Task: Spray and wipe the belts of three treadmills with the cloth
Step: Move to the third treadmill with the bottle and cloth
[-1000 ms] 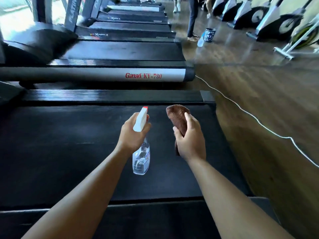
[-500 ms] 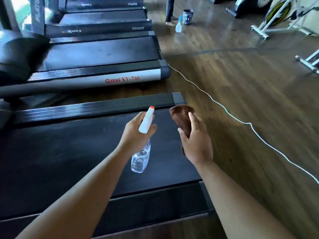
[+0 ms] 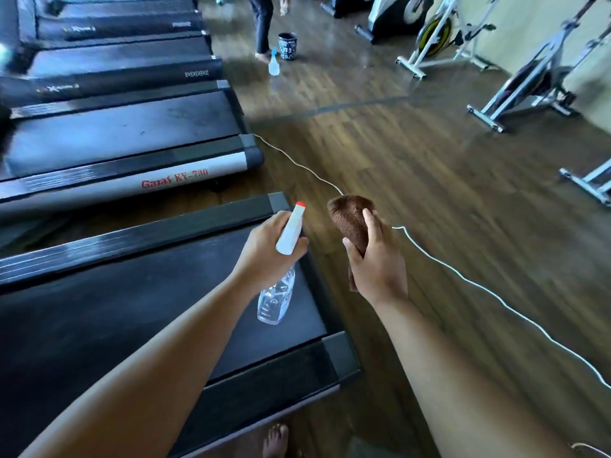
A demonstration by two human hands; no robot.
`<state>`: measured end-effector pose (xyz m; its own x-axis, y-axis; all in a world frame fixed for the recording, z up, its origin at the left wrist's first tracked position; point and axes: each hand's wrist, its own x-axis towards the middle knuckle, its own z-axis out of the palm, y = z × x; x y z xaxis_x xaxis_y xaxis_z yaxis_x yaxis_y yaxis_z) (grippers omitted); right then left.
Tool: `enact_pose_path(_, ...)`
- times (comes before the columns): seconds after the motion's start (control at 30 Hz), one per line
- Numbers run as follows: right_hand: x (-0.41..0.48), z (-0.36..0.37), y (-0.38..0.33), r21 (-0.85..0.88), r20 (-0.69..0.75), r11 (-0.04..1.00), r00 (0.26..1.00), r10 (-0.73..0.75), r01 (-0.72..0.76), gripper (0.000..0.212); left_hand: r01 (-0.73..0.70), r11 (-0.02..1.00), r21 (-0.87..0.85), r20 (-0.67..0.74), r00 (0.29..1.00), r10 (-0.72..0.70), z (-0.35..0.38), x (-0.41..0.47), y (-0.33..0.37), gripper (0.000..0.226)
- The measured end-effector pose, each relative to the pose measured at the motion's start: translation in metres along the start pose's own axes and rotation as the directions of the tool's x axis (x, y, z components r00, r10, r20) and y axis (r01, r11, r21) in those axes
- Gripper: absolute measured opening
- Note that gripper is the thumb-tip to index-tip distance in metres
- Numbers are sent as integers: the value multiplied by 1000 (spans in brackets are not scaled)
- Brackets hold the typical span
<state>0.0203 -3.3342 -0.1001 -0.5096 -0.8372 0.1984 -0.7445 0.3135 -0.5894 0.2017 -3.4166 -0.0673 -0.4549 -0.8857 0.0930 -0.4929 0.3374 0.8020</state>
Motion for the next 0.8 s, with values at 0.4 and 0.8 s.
enact_pose_path(0.4,13,-65,45,-23,-129,988,980,150,-155,63,-36,994,-105,23,999,38,70,56,62,16)
enact_pose_path(0.8,59,-97,129,40,-173,971,955,241,-237,64,0,997,-78,74,997,6,158,113,107,16)
